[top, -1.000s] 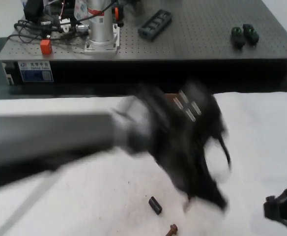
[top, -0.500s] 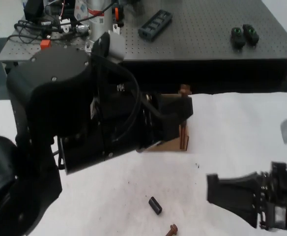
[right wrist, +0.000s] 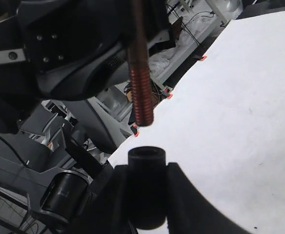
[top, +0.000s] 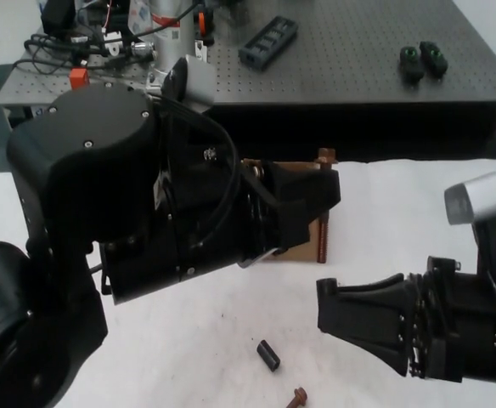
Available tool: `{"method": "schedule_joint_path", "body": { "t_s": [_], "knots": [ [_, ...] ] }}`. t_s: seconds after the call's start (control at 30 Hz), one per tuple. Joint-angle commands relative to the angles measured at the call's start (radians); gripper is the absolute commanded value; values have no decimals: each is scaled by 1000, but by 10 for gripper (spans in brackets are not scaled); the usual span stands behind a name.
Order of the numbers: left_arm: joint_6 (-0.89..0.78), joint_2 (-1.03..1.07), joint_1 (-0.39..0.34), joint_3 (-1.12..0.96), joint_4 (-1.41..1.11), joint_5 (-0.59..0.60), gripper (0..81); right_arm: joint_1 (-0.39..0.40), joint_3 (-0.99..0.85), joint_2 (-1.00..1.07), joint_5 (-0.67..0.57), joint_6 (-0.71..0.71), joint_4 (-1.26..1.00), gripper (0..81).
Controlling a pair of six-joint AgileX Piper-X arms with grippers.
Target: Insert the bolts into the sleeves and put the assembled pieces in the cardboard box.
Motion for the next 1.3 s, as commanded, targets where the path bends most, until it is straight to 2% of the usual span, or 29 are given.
{"method": "schedule_joint_path", "body": {
  "t_s": [0.0,0.57,0.67,0.77,0.9,0.93,1.1,1.27],
  "knots": [
    [-22,-11,2,-4,-26,22,7,3,-6,21,-4,5,-78,18],
    [-78,-11,2,-4,-26,29,7,3,-12,56,11,-31,-210,18],
    [-118,-11,2,-4,-26,75,1,3,-15,56,23,-41,-222,18],
    [-146,-11,2,-4,-26,94,99,3,-15,56,44,-41,-277,18],
    [-146,-11,2,-4,-26,87,438,-7,-17,56,64,-41,-330,18],
    [-146,-11,2,-4,-26,69,485,-16,-18,56,74,-41,-330,18],
    [-134,-11,12,-4,-17,17,448,-92,-28,56,163,-52,-357,18],
    [-113,-11,34,-4,-37,19,448,-157,-65,56,198,-208,-358,18]
  ]
}}
